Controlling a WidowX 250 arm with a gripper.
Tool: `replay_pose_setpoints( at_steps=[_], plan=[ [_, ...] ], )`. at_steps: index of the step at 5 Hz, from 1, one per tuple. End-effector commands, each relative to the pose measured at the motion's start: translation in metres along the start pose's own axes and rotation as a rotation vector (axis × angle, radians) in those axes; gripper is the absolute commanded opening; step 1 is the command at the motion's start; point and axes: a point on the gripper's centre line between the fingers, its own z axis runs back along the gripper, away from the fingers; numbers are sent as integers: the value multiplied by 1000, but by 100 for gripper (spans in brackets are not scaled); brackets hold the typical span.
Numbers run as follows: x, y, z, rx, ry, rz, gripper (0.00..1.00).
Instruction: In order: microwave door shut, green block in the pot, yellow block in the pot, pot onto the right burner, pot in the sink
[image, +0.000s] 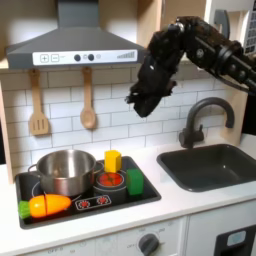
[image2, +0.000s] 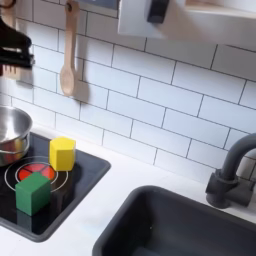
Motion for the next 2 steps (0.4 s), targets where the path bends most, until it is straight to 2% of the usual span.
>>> replay_pose_setpoints(
  at_steps=[1, 2],
  plan=[
    [28, 12, 7, 15, -69, 21, 0],
    [39, 15, 10, 20, -111, 18, 0]
  ],
)
